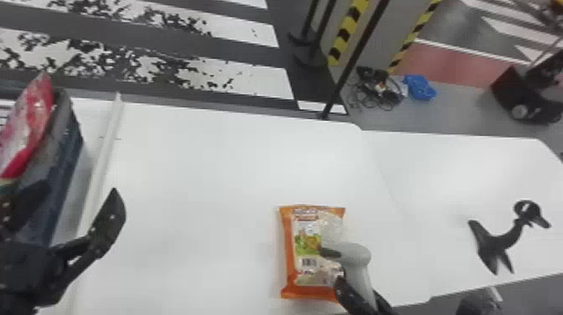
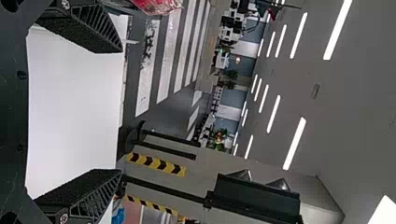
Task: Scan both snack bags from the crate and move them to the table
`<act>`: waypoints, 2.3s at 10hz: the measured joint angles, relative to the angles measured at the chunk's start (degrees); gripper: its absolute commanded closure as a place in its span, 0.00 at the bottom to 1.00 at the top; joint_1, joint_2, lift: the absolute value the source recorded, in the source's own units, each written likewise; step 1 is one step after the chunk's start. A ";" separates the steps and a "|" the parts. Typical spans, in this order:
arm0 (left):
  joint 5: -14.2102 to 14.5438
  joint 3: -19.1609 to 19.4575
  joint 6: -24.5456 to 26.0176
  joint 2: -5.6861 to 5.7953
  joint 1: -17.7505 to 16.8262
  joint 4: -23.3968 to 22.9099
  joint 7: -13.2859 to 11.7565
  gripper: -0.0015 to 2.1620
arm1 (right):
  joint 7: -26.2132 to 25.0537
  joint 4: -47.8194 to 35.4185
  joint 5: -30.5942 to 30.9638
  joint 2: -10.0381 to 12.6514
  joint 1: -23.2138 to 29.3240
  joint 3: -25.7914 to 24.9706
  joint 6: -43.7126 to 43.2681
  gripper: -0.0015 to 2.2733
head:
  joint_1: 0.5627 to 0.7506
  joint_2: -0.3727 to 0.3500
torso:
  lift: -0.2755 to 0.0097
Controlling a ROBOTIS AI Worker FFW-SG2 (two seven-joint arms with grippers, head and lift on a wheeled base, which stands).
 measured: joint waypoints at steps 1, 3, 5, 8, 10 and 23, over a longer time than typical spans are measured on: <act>-0.14 -0.15 0.01 -0.09 -0.15 0.09 0.14 0.04 | -0.32 -0.28 1.31 0.00 0.69 1.74 -1.10 0.99 | 0.70 0.11 | 0.66; -0.27 -0.33 0.18 -0.15 -0.38 0.12 0.15 0.04 | -1.19 0.59 3.36 0.00 0.82 3.74 -3.02 0.99 | 0.70 0.13 | 0.66; -0.53 -0.37 0.34 -0.15 -0.41 0.10 0.15 0.04 | -2.06 2.94 4.87 0.00 -0.64 4.06 -4.36 0.99 | 0.70 0.12 | 0.66; -0.59 -0.19 0.35 -0.12 -0.34 0.38 0.15 0.04 | -2.85 6.45 7.28 0.00 -2.27 5.39 -5.47 0.99 | 0.70 0.13 | 0.66; -0.59 -0.09 0.30 -0.13 -0.39 0.67 0.18 0.04 | -3.46 8.20 9.42 0.00 -2.66 6.94 -6.82 0.99 | 0.70 0.15 | 0.66; -1.27 0.14 2.07 -0.56 0.09 -0.01 0.32 0.04 | -3.52 7.17 3.10 -4.31 -17.67 -7.92 11.92 0.99 | 0.70 0.03 | 0.66</act>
